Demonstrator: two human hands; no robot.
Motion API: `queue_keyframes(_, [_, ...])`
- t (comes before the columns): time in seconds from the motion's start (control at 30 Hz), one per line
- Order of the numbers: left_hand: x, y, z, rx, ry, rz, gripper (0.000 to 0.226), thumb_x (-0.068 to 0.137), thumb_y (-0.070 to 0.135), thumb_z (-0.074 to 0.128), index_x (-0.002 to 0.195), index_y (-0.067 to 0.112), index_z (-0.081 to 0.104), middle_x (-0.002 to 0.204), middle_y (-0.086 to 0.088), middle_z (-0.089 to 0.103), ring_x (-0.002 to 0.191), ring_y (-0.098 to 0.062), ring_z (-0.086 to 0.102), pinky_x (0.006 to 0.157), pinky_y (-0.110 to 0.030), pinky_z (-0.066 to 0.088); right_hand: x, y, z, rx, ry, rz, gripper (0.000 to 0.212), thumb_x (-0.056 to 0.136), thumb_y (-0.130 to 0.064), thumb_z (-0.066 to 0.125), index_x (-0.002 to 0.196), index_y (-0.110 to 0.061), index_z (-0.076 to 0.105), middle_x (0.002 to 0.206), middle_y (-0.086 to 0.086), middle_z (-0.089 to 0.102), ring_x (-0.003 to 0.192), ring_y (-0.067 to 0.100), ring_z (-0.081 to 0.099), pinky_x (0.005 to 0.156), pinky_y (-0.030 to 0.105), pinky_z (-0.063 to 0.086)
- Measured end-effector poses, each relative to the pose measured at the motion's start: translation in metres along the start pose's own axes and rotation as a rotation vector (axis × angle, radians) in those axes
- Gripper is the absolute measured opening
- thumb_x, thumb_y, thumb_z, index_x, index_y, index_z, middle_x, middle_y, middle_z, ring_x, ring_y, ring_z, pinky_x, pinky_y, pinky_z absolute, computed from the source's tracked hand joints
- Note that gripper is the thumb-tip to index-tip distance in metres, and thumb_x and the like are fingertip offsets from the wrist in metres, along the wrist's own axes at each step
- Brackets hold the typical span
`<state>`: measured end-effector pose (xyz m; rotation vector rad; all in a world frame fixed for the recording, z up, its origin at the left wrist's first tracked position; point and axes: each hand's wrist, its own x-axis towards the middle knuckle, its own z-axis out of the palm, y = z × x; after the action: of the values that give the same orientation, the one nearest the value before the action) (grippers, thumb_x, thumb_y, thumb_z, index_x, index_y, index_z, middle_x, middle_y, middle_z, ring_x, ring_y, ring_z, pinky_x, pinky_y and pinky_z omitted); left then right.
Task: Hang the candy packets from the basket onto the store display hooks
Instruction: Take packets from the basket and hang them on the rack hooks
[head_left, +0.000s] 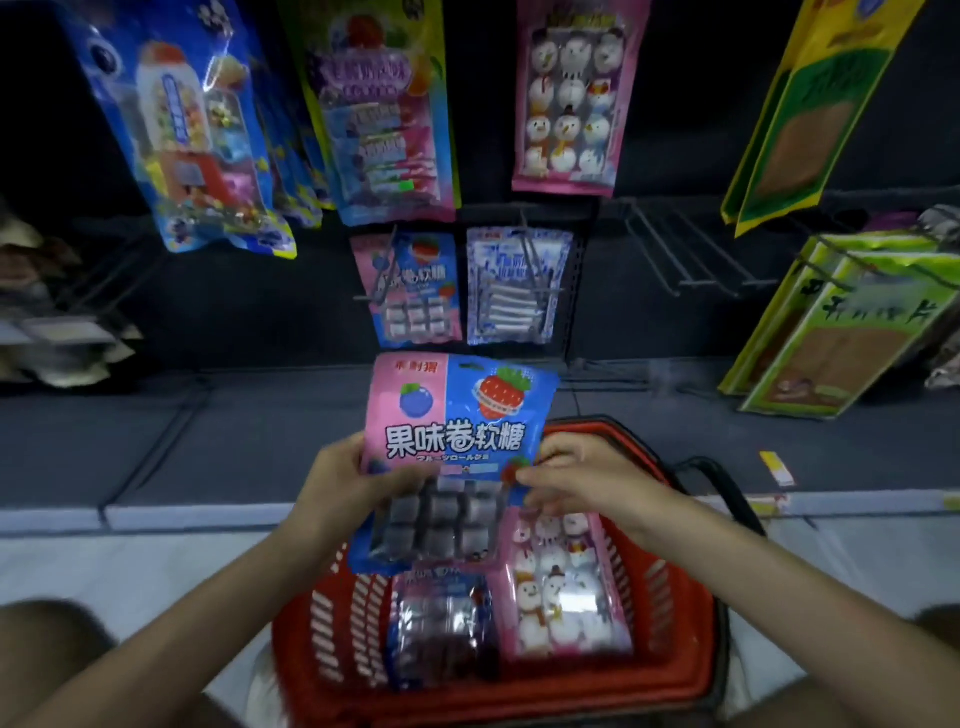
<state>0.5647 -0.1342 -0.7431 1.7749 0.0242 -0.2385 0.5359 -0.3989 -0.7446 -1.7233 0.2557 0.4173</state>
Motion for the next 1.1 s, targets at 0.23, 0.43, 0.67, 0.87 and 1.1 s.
queue_keyframes(0.23, [-0.012,-0.094,0.001,0.053,0.057,-0.156,0.019,0.083,-0.01,0.077,0.085,0.009,0.075,0.067,0.005,0.077,0.059,-0.004,0.071,0.054,-0.017,0.054,0.019,0.049,0.013,-0.254,0.003,0.113,0.012,0.092,-0.013,0.078,0.097,-0.016,0.068,0.092,0.016,0.075,0.072,0.017,0.069,0.058,0.023,0.049])
queue_keyframes(0.43, [0.009,-0.151,0.007,0.227,0.013,-0.393,0.02,0.091,-0.002,0.074,0.074,0.009,0.075,0.062,-0.003,0.07,0.063,-0.023,0.068,0.057,-0.028,0.055,0.032,0.074,0.008,-0.523,0.065,0.113,0.01,0.089,-0.024,0.082,0.087,-0.023,0.072,0.088,-0.008,0.066,0.07,0.007,0.062,0.061,0.021,0.045])
queue_keyframes(0.67, [0.02,-0.16,0.008,0.559,0.146,-0.107,0.029,0.087,0.003,0.067,0.114,0.013,0.072,0.102,0.002,0.073,0.09,-0.018,0.069,0.077,-0.031,0.051,0.02,0.085,0.003,-1.008,0.109,0.057,0.031,0.097,-0.035,0.064,0.125,-0.021,0.064,0.092,-0.004,0.068,0.091,0.023,0.069,0.07,0.031,0.05])
queue_keyframes(0.87, [0.011,-0.145,0.049,0.526,-0.085,-0.177,0.041,0.094,0.007,0.066,0.132,0.018,0.061,0.115,0.0,0.066,0.081,-0.019,0.068,0.062,-0.026,0.055,0.019,0.099,-0.003,-1.072,0.171,0.167,0.052,0.097,-0.039,0.064,0.138,-0.011,0.047,0.133,0.018,0.055,0.116,0.035,0.064,0.086,0.039,0.053])
queue_keyframes(1.1, [0.008,-0.125,0.125,0.249,-0.232,-0.446,0.066,0.097,0.007,0.069,0.156,0.009,0.04,0.134,-0.013,0.064,0.094,-0.018,0.068,0.071,-0.025,0.057,0.023,0.121,-0.006,-0.692,0.151,0.419,0.075,0.09,-0.042,0.078,0.144,-0.005,0.042,0.131,0.011,0.064,0.109,0.027,0.066,0.08,0.029,0.049])
